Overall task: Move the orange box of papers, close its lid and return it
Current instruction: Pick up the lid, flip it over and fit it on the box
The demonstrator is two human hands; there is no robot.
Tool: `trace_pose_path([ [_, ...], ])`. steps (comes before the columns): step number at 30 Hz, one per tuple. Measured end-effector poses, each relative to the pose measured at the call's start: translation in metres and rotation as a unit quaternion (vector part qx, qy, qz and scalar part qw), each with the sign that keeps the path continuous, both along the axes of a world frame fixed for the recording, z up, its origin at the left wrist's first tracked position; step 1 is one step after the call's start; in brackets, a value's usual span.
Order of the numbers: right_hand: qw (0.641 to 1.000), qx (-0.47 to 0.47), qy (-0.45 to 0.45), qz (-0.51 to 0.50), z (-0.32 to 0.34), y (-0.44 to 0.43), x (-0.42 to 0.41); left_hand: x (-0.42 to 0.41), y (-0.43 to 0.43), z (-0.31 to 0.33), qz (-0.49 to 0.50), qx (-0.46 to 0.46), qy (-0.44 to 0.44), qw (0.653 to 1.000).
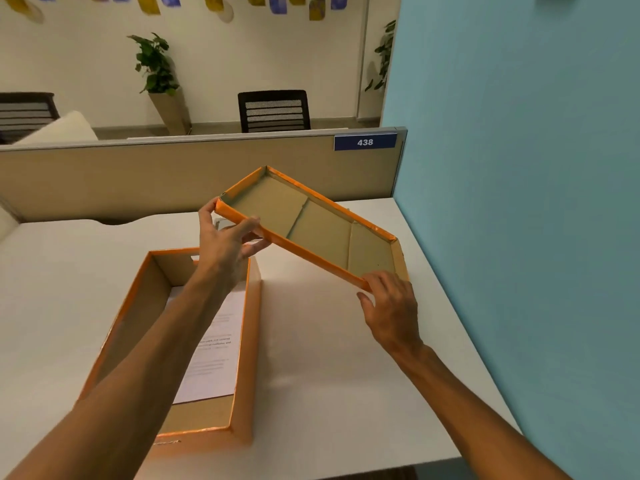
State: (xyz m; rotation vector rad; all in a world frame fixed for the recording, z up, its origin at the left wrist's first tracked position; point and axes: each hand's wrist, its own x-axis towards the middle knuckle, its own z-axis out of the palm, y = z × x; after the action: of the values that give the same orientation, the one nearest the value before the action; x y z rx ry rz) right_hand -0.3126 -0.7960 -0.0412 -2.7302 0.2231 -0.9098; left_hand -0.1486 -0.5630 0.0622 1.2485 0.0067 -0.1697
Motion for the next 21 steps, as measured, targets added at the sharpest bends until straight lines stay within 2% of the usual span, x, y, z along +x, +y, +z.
trace_pose_path([
  [7,0.996,0.032,-0.084,0.015,0.024,0.044,0.002,-0.004,0.039,0.044,-0.008,0.03,-0.072,0.997],
  [11,0.99,0.11,-0.091,-0.004,0.045,0.061,0.002,-0.004,0.046,0.056,-0.048,0.066,-0.105,0.991],
  [21,0.948,0.298,-0.114,-0.025,0.117,0.146,-0.016,-0.031,0.134,-0.008,-0.192,0.191,-0.052,0.961],
])
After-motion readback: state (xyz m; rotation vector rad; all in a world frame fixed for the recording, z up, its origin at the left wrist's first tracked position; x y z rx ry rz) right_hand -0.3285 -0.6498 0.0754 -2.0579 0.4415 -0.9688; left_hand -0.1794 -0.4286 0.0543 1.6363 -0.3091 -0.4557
